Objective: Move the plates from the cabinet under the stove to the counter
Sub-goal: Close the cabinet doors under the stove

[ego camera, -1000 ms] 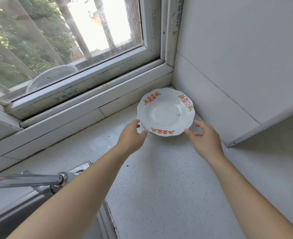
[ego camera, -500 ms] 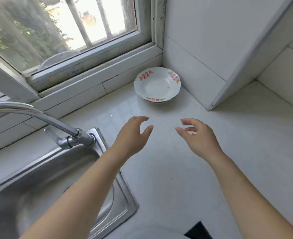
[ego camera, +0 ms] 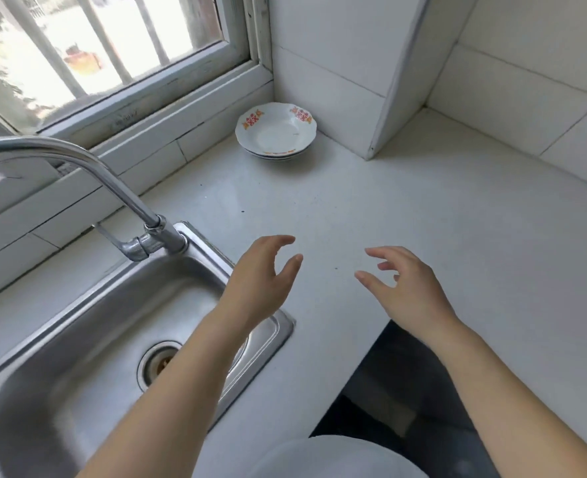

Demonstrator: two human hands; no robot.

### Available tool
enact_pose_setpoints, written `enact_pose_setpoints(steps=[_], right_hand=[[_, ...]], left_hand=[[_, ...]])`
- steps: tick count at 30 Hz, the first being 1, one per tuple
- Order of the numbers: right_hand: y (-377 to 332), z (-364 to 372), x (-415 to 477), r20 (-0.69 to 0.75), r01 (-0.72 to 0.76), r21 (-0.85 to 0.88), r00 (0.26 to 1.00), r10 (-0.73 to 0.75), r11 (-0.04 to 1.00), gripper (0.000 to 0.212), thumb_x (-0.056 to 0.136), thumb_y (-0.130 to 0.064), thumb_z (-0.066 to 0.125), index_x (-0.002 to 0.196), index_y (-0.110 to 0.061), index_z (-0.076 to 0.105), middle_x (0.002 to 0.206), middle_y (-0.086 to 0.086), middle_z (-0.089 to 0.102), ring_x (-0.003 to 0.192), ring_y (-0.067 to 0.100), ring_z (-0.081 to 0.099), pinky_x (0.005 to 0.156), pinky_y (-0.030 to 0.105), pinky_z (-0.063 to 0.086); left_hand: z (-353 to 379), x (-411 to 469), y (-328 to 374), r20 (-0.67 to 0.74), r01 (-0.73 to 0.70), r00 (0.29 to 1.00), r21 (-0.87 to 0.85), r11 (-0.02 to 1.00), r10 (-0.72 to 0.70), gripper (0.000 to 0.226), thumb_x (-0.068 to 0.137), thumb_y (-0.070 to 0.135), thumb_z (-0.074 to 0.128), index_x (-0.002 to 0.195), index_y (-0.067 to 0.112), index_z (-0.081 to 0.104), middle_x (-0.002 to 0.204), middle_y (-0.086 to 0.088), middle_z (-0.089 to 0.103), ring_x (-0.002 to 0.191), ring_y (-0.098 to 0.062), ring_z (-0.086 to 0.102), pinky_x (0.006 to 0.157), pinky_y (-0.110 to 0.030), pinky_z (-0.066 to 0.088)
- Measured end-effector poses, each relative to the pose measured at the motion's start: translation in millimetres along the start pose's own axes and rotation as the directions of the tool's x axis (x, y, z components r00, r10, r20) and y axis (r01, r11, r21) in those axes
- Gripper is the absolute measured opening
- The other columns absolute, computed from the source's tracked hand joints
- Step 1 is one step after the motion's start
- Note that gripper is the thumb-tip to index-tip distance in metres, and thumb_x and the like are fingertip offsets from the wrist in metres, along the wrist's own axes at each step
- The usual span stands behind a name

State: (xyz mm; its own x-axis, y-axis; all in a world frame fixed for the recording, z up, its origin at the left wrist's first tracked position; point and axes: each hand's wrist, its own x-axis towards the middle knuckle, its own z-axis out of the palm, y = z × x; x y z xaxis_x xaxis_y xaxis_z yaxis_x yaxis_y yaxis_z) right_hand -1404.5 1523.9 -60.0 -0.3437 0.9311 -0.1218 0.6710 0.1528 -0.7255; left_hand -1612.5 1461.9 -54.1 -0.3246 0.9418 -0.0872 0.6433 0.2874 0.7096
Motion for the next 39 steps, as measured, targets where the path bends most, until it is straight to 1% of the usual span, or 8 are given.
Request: enact_pose_setpoints(steps=[7, 11, 14, 17, 21, 25, 30, 39], right_hand=[[-6, 23, -111, -0.116, -0.074, -0.033, 0.991, 0.069, 0.997, 0.040, 0.084, -0.039, 0.063, 0.121, -0.027, 0.055, 0.112, -0.020, 0.050, 0.099, 0.000, 0.050, 0.083, 0.013, 0.036], [1, 24, -171, -0.217, -0.146, -0.045, 0.967, 0.133, 0.988, 0.038, 0.083, -0.041, 0.062, 0.119, -0.030, 0.056, 0.111, -0.020, 0.052, 0.097, -0.002, 0.051, 0.077, 0.007, 0.034], [12, 14, -212, -0.302, -0.233, -0.038, 0.930, 0.211, 0.972, 0.034, 0.083, -0.040, 0.062, 0.116, -0.032, 0.057, 0.111, -0.021, 0.052, 0.098, -0.002, 0.051, 0.076, 0.011, 0.035], [28, 4, -250, -0.377, -0.325, -0.015, 0.878, 0.295, 0.946, 0.034, 0.084, -0.039, 0.062, 0.117, -0.030, 0.057, 0.110, -0.020, 0.051, 0.099, -0.001, 0.051, 0.077, 0.016, 0.039], [51, -3, -297, -0.470, -0.428, 0.032, 0.791, 0.391, 0.903, 0.034, 0.083, -0.034, 0.064, 0.116, -0.026, 0.058, 0.112, -0.016, 0.053, 0.095, 0.001, 0.052, 0.071, 0.007, 0.034], [79, -5, -340, -0.539, -0.519, 0.097, 0.690, 0.483, 0.849, 0.035, 0.085, -0.031, 0.063, 0.118, -0.021, 0.058, 0.117, -0.007, 0.055, 0.097, 0.005, 0.052, 0.077, 0.019, 0.037], [116, -4, -386, -0.584, -0.610, 0.146, 0.583, 0.565, 0.779, 0.037, 0.086, -0.029, 0.062, 0.120, -0.017, 0.056, 0.120, -0.002, 0.055, 0.105, 0.013, 0.054, 0.081, 0.021, 0.038], [190, 15, -431, -0.488, -0.653, 0.206, 0.577, 0.655, 0.729, 0.044, 0.086, -0.026, 0.061, 0.127, -0.012, 0.051, 0.128, 0.005, 0.051, 0.116, 0.022, 0.050, 0.092, 0.029, 0.039]], left_hand=[[4, -74, -13, 0.119, -0.133, 0.983, -0.086, 0.987, 0.143, 0.035, 0.092, 0.036, 0.050, 0.126, 0.025, 0.053, 0.128, 0.010, 0.055, 0.108, -0.004, 0.052, 0.084, -0.017, 0.034], [21, -114, -11, 0.237, -0.193, 0.946, -0.132, 0.972, 0.220, 0.035, 0.093, 0.035, 0.049, 0.126, 0.025, 0.053, 0.128, 0.009, 0.055, 0.110, -0.006, 0.052, 0.085, -0.019, 0.035], [38, -136, 0, 0.321, -0.239, 0.904, -0.168, 0.956, 0.282, 0.033, 0.093, 0.033, 0.050, 0.125, 0.024, 0.054, 0.126, 0.011, 0.056, 0.109, -0.005, 0.052, 0.086, -0.018, 0.035], [56, -151, 17, 0.392, -0.295, 0.850, -0.201, 0.934, 0.353, 0.031, 0.093, 0.032, 0.051, 0.122, 0.024, 0.056, 0.124, 0.011, 0.057, 0.110, -0.006, 0.053, 0.086, -0.017, 0.035], [85, -169, 46, 0.474, -0.385, 0.763, -0.214, 0.898, 0.440, 0.032, 0.093, 0.033, 0.050, 0.123, 0.025, 0.056, 0.124, 0.011, 0.057, 0.111, -0.005, 0.052, 0.085, -0.016, 0.034], [119, -192, 77, 0.568, -0.498, 0.646, -0.193, 0.846, 0.510, 0.034, 0.093, 0.033, 0.049, 0.125, 0.023, 0.055, 0.127, 0.006, 0.055, 0.115, -0.009, 0.052, 0.088, -0.020, 0.037], [162, -226, 106, 0.669, -0.635, 0.502, -0.146, 0.759, 0.549, 0.034, 0.094, 0.029, 0.049, 0.126, 0.018, 0.055, 0.129, 0.000, 0.056, 0.118, -0.016, 0.051, 0.095, -0.026, 0.040], [235, -283, 121, 0.816, -0.767, 0.369, -0.003, 0.642, 0.445, 0.034, 0.093, 0.026, 0.049, 0.127, 0.021, 0.054, 0.128, 0.000, 0.054, 0.108, -0.020, 0.057, 0.088, -0.028, 0.044]])
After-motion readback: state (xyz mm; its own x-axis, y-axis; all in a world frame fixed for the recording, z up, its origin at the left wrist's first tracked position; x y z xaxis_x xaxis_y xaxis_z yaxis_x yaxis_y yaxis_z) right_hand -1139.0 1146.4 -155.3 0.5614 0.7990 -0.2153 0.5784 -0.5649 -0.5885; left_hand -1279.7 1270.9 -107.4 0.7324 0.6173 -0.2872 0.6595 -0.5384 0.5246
